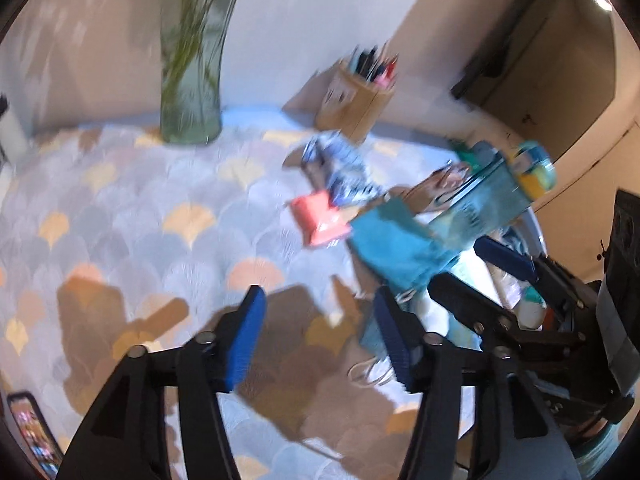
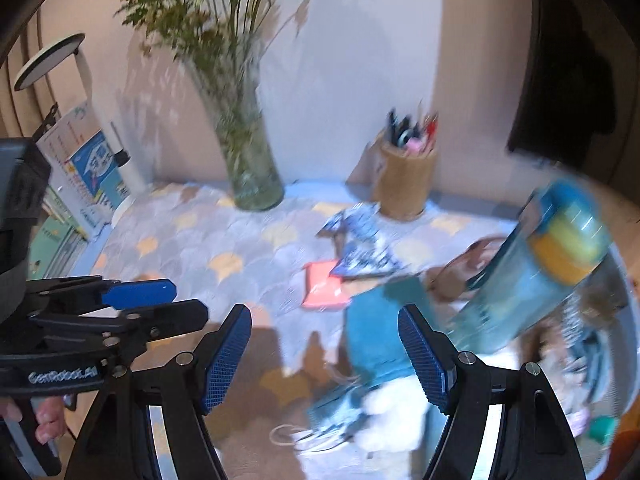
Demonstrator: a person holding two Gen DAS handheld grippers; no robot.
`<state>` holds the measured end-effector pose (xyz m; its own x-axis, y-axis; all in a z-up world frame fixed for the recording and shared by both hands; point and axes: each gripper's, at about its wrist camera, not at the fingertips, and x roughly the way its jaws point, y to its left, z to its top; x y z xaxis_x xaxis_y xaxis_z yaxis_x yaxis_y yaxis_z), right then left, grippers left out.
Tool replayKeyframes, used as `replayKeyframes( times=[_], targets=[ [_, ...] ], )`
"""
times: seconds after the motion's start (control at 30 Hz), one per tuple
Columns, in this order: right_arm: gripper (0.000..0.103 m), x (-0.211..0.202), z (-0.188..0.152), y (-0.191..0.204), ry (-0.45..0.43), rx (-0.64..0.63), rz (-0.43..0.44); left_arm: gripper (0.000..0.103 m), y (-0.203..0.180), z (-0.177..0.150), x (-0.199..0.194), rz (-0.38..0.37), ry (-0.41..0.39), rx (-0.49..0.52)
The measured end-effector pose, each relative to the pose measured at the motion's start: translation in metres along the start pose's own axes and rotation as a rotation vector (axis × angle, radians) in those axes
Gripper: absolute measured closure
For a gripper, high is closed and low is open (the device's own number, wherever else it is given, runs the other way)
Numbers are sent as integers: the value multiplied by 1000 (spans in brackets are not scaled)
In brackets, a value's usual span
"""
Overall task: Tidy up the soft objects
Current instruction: 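Move both open tools back over the bed toward the remaining items, then grasp the pink pouch with the left tool while the right tool grasps the blue drawstring bag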
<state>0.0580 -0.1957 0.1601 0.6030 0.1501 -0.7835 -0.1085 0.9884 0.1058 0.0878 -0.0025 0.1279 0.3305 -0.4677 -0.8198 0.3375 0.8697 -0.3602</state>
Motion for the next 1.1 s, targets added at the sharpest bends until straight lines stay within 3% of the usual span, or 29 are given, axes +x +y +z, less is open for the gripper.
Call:
replayKeyframes(
  times=[0.1, 0.27, 0.37, 0.53, 0.7, 0.8, 0.87, 0.9, 0.93, 0.97, 1.03, 1.1],
  targets=[
    [26, 14, -23, -6, 30, 21, 79, 45, 6, -5, 21, -12, 52, -28],
    [23, 31, -48, -12, 57, -14, 60, 44, 6, 9, 53, -39, 59, -62],
    [23, 40, -49, -18, 29, -60, -1, 39, -2, 29, 82, 0, 41, -52],
    [23, 59, -41, -26, 17, -188, -171, 39, -16, 56, 131, 12, 94, -72],
    [23, 78, -41, -13, -1, -400, -267, 40, -26, 65, 158, 98, 96, -50],
    [23, 87, -43, -6, -24, -491, -319, 45, -28, 64, 160, 125, 58, -36],
    [23, 94, -44, -3, -27, -531, -358, 58, -29, 63, 160, 145, 44, -16],
    [23, 98, -45, -4, -24, -546, -366, 60, -28, 64, 161, 144, 40, -15],
    [27, 101, -45, -4, -18, -556, -358, 62, -27, 65, 161, 138, 39, -17],
    [44, 104, -44, -4, -12, -566, -353, 64, -24, 64, 159, 131, 38, -24],
    [63, 110, -44, -4, 4, -590, -370, 67, -17, 65, 157, 123, 37, -41],
    [73, 111, -43, -6, 11, -600, -354, 69, -10, 64, 153, 127, 39, -66]
  ],
)
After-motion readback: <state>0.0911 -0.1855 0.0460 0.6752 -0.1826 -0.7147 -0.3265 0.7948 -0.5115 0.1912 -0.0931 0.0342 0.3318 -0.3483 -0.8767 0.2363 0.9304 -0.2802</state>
